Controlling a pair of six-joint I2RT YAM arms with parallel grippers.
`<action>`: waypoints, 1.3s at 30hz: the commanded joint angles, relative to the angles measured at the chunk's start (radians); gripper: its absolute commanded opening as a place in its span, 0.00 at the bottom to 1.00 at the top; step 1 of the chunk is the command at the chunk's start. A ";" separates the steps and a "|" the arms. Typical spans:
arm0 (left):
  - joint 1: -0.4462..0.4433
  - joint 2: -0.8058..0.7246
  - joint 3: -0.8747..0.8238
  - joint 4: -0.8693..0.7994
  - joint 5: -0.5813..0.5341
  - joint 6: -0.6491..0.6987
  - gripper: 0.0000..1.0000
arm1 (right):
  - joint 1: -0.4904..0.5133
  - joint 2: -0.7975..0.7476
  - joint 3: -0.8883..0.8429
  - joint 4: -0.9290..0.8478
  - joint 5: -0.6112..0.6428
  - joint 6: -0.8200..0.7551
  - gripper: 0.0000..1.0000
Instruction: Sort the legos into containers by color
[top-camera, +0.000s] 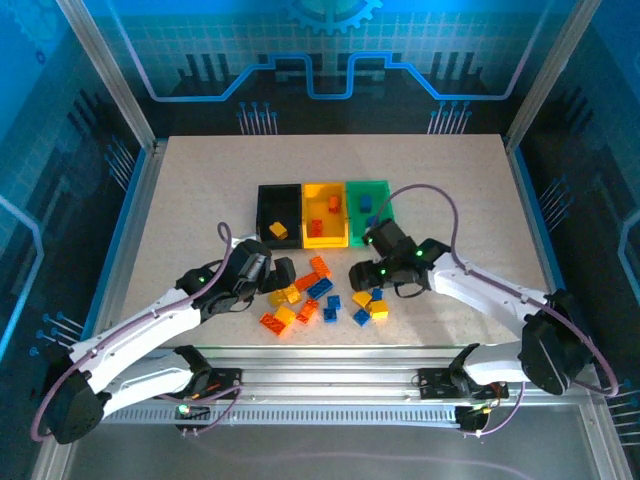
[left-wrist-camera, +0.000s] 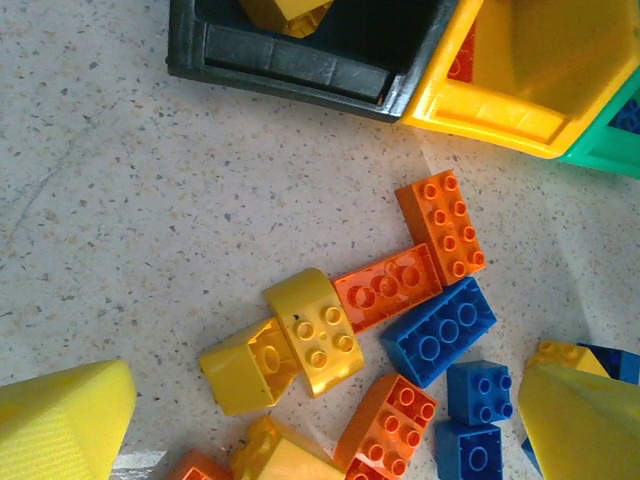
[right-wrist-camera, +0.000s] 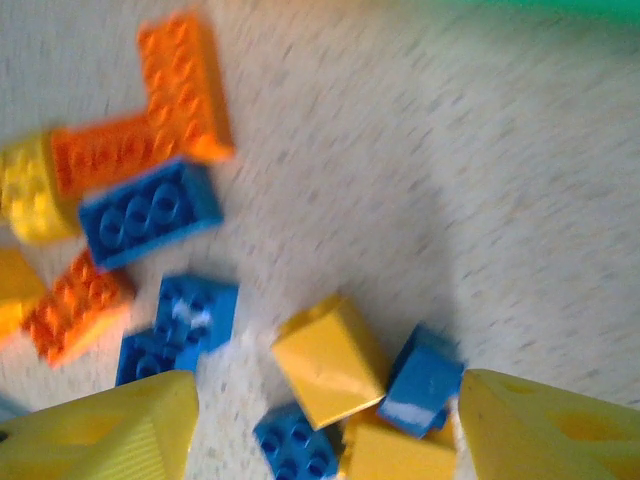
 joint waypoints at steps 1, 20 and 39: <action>0.014 -0.015 -0.023 -0.007 0.026 -0.010 0.99 | 0.087 0.038 0.002 0.013 -0.003 -0.109 0.69; 0.053 -0.030 -0.072 0.010 0.060 -0.025 0.99 | 0.119 0.259 0.014 0.015 0.137 -0.137 0.59; 0.066 -0.033 -0.072 0.002 0.062 -0.033 0.99 | 0.116 0.281 0.029 0.069 0.177 -0.136 0.32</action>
